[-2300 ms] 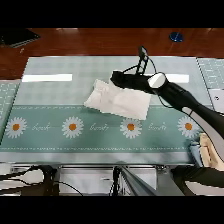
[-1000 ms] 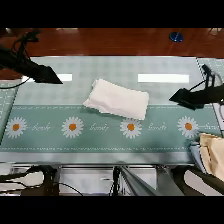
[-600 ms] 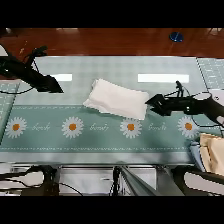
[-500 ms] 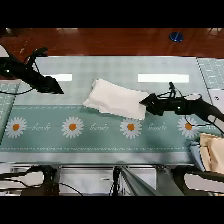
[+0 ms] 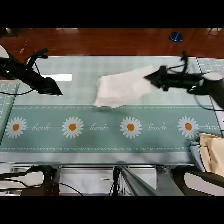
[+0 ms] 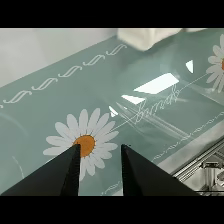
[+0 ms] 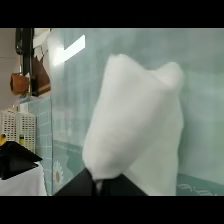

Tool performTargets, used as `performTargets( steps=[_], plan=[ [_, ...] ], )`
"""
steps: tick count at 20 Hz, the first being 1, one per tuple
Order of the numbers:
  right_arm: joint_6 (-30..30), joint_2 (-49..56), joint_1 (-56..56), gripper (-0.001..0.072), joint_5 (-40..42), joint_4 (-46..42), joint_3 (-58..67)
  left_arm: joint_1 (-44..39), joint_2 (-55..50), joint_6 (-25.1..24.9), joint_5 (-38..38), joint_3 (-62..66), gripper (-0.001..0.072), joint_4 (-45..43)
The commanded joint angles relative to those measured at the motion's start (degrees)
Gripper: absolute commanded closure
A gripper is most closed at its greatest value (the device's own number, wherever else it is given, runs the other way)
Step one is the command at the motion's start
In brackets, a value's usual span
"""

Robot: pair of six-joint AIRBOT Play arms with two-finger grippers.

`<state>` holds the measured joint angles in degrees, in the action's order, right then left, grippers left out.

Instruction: Fold the shirts.

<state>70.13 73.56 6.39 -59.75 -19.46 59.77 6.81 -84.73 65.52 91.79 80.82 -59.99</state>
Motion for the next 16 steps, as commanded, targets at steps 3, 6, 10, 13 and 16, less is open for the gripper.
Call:
performTargets(
  steps=[3,6,10,13,16],
  plan=[
    [19.1,-16.5,19.7,0.0689,-14.7,-25.9,13.2,0.0,0.0,0.0,0.2,0.0,0.0394,4.8],
    [20.5,-21.1,35.6,0.0689,-28.3,-34.1,17.9,0.0,0.0,0.0,0.2,0.0,0.0394,11.2],
    [16.2,-21.5,54.9,0.0689,-45.2,-43.4,20.6,0.0,0.0,-0.3,0.1,0.0,0.0394,12.2],
    [16.3,-21.9,64.5,0.0689,-46.6,-48.7,20.6,0.0,0.0,-0.3,0.2,0.0,0.0394,12.2],
    [16.5,-21.9,69.7,0.0689,-46.6,-58.4,20.6,0.0,0.0,-1.7,0.1,0.0,0.0394,12.2]
  ],
)
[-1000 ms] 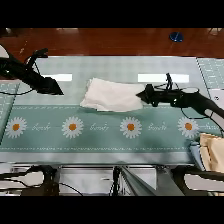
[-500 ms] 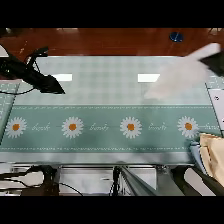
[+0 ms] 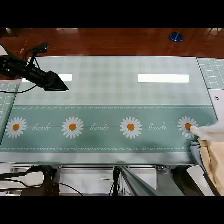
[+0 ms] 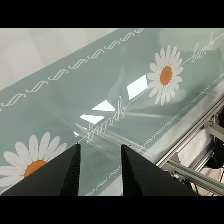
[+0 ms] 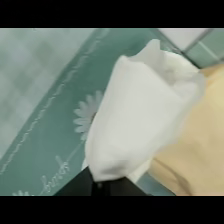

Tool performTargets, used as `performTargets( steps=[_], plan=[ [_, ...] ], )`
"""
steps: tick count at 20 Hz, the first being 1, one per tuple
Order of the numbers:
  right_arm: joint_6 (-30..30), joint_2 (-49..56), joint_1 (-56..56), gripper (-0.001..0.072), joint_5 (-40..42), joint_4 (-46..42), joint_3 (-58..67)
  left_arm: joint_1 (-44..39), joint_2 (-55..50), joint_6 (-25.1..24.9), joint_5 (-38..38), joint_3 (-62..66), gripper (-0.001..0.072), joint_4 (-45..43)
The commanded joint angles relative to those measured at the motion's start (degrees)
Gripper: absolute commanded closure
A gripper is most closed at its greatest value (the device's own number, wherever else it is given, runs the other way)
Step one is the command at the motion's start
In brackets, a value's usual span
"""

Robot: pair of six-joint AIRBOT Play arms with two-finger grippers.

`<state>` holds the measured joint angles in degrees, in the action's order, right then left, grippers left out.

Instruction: Fold the shirts.

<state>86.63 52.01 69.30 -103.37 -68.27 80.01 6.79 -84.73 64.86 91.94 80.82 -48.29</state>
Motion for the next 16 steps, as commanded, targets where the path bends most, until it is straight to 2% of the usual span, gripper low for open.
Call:
performTargets(
  steps=[1,5,11,16],
  plan=[
    [-0.1,-0.3,7.6,0.0689,-3.0,-12.9,0.3,0.0,0.0,-1.4,-0.3,0.0,0.0394,0.5],
    [-0.9,-0.3,7.8,0.069,-2.9,-23.7,-5.5,0.0,0.0,-1.4,-4.1,0.0,0.0394,0.5],
    [-2.1,-0.3,7.8,0.0689,-1.8,-45.9,-20.3,0.0,0.0,-2.6,-4.8,0.0,0.0394,0.5],
    [-2.5,2.1,7.9,0.0689,3.8,-59.1,-27.2,0.1,0.0,-2.6,-4.7,0.0,0.0394,0.5]
  ],
)
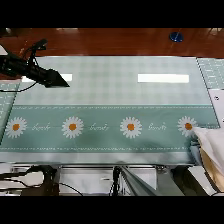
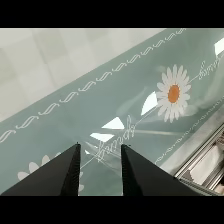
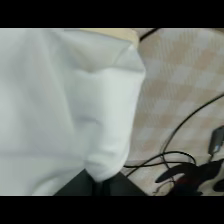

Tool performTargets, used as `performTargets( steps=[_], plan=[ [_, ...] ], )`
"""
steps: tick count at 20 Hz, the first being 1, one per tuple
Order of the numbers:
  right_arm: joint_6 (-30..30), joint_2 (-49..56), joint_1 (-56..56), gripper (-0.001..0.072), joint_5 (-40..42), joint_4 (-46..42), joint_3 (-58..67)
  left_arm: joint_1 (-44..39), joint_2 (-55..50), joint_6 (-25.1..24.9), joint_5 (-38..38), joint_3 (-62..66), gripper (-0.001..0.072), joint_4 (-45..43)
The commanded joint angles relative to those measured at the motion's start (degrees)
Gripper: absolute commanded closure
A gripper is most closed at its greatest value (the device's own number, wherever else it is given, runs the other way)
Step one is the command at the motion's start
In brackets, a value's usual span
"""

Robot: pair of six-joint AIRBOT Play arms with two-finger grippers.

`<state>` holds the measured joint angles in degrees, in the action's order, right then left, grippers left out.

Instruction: Fold the shirts.

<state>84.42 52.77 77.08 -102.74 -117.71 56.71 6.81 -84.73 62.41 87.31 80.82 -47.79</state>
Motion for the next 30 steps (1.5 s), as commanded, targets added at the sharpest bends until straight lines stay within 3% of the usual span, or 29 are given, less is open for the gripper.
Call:
performTargets(
  steps=[1,5,6,8,9,11,13,15,17,18,19,20,22,24,26,30],
  plan=[
    [-0.3,2.1,0.1,0.0689,4.1,-10.3,-4.7,0.1,0.0,-0.2,-0.1,0.0,0.0394,0.0],
    [-0.3,3.0,0.1,0.0688,8.6,-11.7,-8.8,0.1,0.0,-0.2,-0.7,0.0,0.0394,0.0],
    [-1.0,3.0,0.1,0.0658,10.5,-11.7,-9.9,0.1,0.0,-0.2,-1.0,0.0,0.0394,0.0],
    [-1.9,3.0,0.1,0.0227,16.0,-12.0,-10.8,0.1,0.0,-0.2,-1.2,0.0,0.0394,0.0],
    [-2.2,3.0,0.1,0.0204,19.0,-13.7,-10.8,0.1,0.0,-0.2,-1.3,0.0,0.0394,0.0],
    [0.6,3.0,0.1,0.0206,25.5,-18.1,-10.1,0.1,0.0,-0.2,-1.5,0.0,0.0394,0.0],
    [6.1,3.0,-0.8,0.0207,32.7,-14.2,-4.9,0.1,0.0,-0.3,-3.9,0.0,0.0393,-0.2],
    [6.0,3.0,-5.2,0.0248,46.8,3.9,3.9,0.1,0.0,-3.4,-9.0,0.0,0.039,-0.2],
    [-0.6,5.1,-13.4,0.0263,59.9,33.6,12.2,0.0,-0.1,-5.5,-14.3,0.0,0.037,-0.2],
    [-4.8,7.5,-18.9,0.0263,60.9,45.3,15.3,0.0,-0.2,-5.7,-17.6,0.0,0.0369,-0.2],
    [-9.0,10.6,-25.9,0.0264,58.6,53.9,18.1,0.0,-0.5,-6.3,-20.5,0.0,0.0288,-0.2],
    [-10.6,13.5,-33.0,0.0265,54.7,56.9,19.9,0.0,-0.4,-6.3,-22.2,0.0,0.0095,-0.2],
    [-10.6,18.8,-48.7,0.0298,45.8,53.5,21.4,-0.3,-0.2,-5.3,-21.8,0.0,0.0115,-1.8],
    [-8.8,22.9,-62.7,0.0295,40.4,42.8,21.4,-2.8,0.1,5.4,-19.5,0.8,0.0122,-17.4],
    [-4.5,26.7,-72.4,0.0223,35.7,35.4,21.4,-7.5,0.1,14.5,-14.8,1.4,0.0122,-35.2],
    [-3.4,30.6,-81.5,0.0222,32.7,34.2,21.4,-14.5,0.0,16.1,-12.7,1.4,0.0108,-38.6]
  ],
)
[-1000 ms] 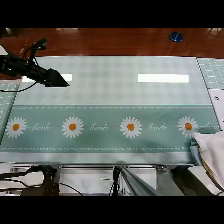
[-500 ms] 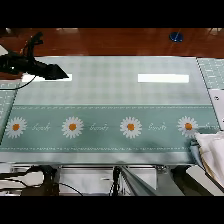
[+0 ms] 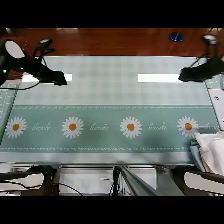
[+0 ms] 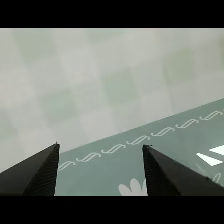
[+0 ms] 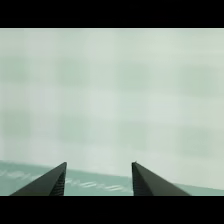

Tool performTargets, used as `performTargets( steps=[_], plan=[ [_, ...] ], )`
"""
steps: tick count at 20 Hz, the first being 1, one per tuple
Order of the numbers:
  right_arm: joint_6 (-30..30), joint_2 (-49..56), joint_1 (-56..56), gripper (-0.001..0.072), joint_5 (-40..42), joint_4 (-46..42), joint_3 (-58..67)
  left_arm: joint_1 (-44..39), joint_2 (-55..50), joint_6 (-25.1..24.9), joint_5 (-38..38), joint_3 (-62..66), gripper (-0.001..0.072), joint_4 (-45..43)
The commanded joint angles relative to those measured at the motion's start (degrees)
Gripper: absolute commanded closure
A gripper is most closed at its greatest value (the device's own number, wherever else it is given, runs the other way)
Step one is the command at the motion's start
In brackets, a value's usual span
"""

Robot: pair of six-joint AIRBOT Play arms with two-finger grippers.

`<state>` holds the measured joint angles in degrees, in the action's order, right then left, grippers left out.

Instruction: Fold the shirts.

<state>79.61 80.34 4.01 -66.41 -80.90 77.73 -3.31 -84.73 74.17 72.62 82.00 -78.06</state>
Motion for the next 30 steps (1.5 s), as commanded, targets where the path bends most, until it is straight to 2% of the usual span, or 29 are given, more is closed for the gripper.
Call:
performTargets(
  steps=[1,5,30],
  plan=[
    [1.4,2.9,-9.2,0.0222,-3.0,-3.1,0.4,-5.4,-0.1,4.3,1.9,0.2,0.0102,-8.3],
    [1.4,2.1,-9.5,0.0223,-3.7,-5.4,0.4,-6.7,-0.1,4.3,2.0,0.2,0.0103,-8.3],
    [1.4,2.1,-9.5,0.0223,-3.7,-5.2,0.4,-6.7,-0.1,4.4,2.0,0.2,0.0104,-8.3]
  ],
)
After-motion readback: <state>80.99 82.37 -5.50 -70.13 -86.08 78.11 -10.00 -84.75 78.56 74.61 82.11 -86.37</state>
